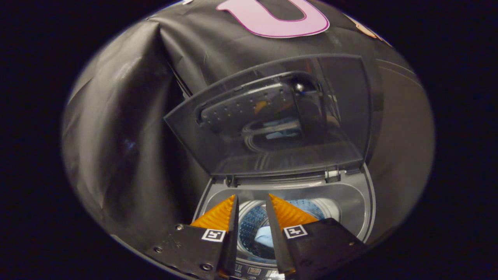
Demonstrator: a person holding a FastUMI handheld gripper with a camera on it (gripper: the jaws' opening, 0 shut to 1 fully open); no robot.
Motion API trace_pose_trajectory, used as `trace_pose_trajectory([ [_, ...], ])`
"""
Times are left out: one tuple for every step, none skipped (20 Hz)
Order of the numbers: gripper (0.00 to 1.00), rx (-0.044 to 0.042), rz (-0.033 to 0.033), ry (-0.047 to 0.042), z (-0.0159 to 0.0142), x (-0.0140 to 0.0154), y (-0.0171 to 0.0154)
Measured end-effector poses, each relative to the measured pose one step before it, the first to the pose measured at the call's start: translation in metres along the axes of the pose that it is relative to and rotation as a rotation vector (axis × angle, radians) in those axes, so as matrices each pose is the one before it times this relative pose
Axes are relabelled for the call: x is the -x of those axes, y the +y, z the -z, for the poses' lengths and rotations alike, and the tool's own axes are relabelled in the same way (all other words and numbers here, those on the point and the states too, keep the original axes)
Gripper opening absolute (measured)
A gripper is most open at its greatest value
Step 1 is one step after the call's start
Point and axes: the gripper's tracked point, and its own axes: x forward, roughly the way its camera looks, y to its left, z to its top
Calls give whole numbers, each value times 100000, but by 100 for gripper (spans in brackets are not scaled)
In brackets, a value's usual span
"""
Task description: Put the clothes into the washing machine and then close the washing machine lid.
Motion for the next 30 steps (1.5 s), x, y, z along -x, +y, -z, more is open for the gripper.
trace_pose_trajectory([
  [40, 1425, 109, -2124, -943, 400, 175],
  [40, 1410, 605, -2074, -982, 489, 129],
  [41, 1486, 544, -2441, -1087, 292, 20],
  [40, 1230, -152, -2506, -1223, 463, 385],
  [40, 700, -98, -3010, -1509, 463, 370],
  [40, 591, -511, -2504, -1238, 226, 375],
  [41, 1104, -571, -3001, -1223, 204, 559],
  [41, 2145, 1031, -3120, -1355, 159, 14],
  [48, 3349, 1876, -3871, -1562, 223, -193],
  [55, 3425, 1258, -3505, -1664, 174, 18],
  [61, 2503, 927, -3064, -1433, 73, -5],
  [68, 1550, -20, -3101, -1364, -179, 512],
  [75, 828, -531, -1467, -1060, 51, 541],
  [81, 934, 819, -2544, -1239, -294, 328],
  [88, 567, 437, -2890, -906, -565, 108],
  [95, 486, 218, -1333, -1183, 322, 301],
  [95, 270, 420, -2458, -1206, -5, 105],
  [96, 90, 690, -1506, -929, -409, 10],
  [96, 290, 592, -739, -725, -270, -57],
  [96, 440, 672, 310, -131, -278, -140],
  [96, 250, 1013, 403, -105, -417, -104],
  [96, 404, 1267, -253, -108, -534, -208],
  [96, 356, 1005, -350, -51, -399, -284],
  [96, 552, 1347, -319, 8, -501, -332],
  [96, 1004, 1667, -129, 300, -245, -250],
  [96, 821, 1734, 1629, 701, -241, -279],
  [96, 496, 1441, 1138, 609, -576, -427],
  [97, 944, 1739, 1191, 701, -1037, -661],
  [97, 213, 822, 383, 131, -727, -393],
  [97, 149, 549, 1047, 481, -676, -113],
])
